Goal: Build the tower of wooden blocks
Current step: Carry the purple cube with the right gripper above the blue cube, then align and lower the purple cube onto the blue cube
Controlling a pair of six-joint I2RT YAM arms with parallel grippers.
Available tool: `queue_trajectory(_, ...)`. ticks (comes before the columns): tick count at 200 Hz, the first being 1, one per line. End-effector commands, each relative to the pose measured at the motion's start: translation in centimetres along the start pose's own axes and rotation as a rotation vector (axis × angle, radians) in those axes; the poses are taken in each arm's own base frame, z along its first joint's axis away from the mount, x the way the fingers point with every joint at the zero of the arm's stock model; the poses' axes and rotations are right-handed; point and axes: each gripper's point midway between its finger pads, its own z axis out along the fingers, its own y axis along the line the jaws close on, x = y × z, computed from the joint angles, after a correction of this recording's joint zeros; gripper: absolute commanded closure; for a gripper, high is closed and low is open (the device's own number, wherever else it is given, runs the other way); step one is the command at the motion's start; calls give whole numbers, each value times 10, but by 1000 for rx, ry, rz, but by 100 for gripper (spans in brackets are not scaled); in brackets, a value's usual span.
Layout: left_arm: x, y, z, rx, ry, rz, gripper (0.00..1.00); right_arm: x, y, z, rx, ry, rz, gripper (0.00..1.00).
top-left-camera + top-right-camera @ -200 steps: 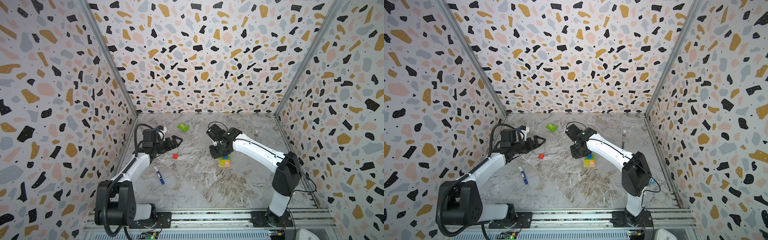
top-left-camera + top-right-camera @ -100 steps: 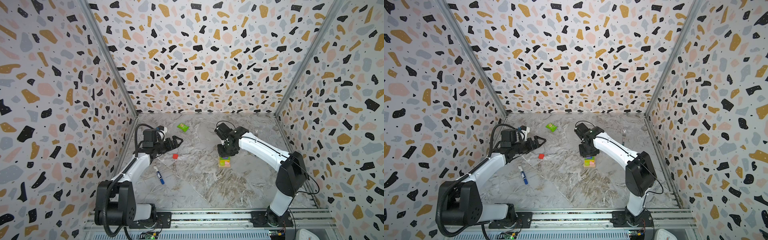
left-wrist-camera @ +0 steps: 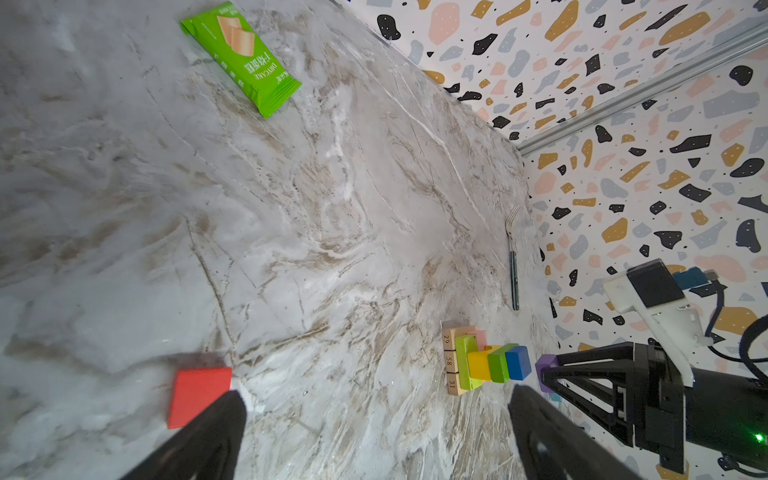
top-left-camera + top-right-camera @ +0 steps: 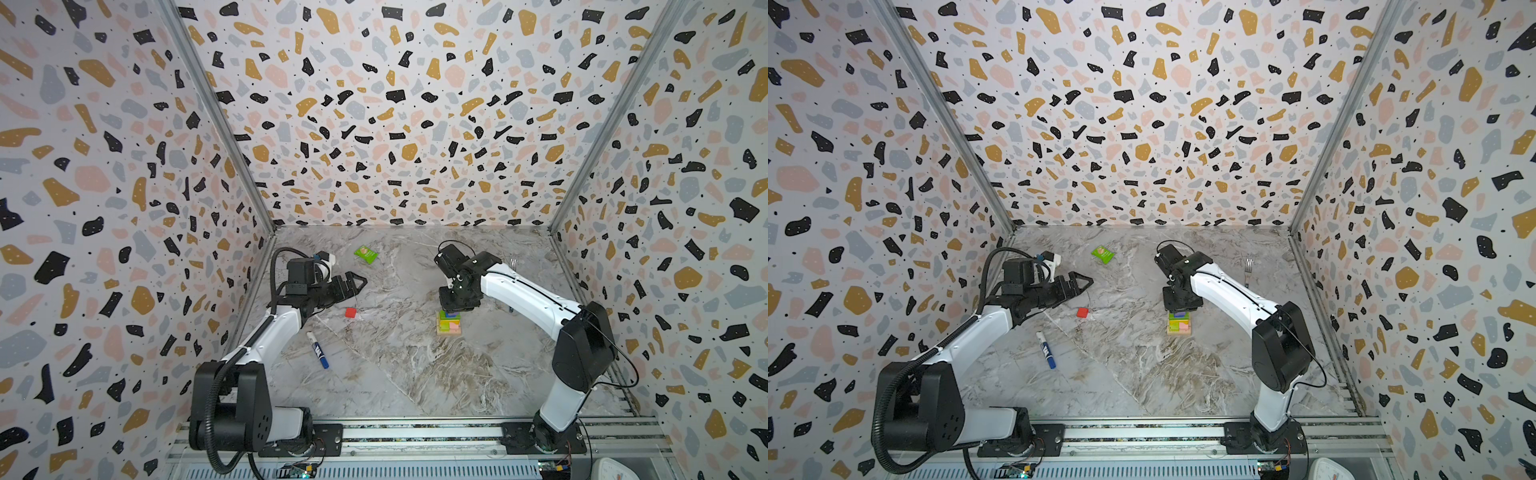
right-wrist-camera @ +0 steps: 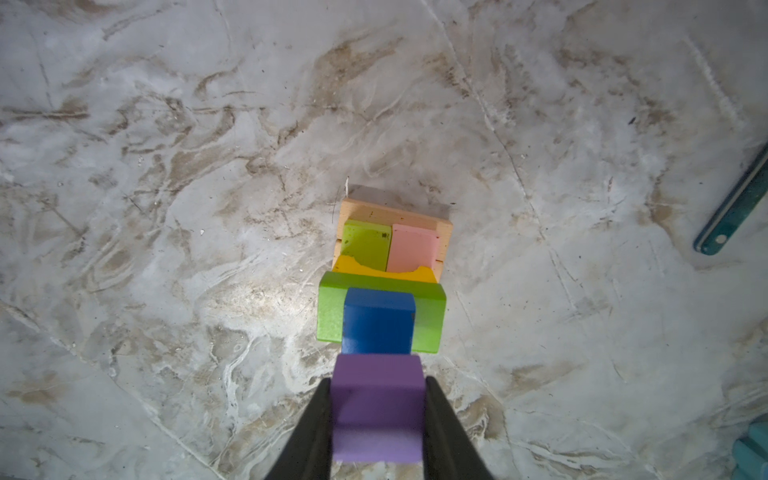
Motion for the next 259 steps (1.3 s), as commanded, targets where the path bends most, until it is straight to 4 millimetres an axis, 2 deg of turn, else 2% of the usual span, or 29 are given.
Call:
queue_trajectory(1, -5, -11, -4, 27, -19, 43, 0, -3, 0, -14, -26, -36, 16, 83)
queue_trajectory(259, -4, -13, -4, 29, -15, 51, 0, -3, 2, 2, -26, -18, 23, 83)
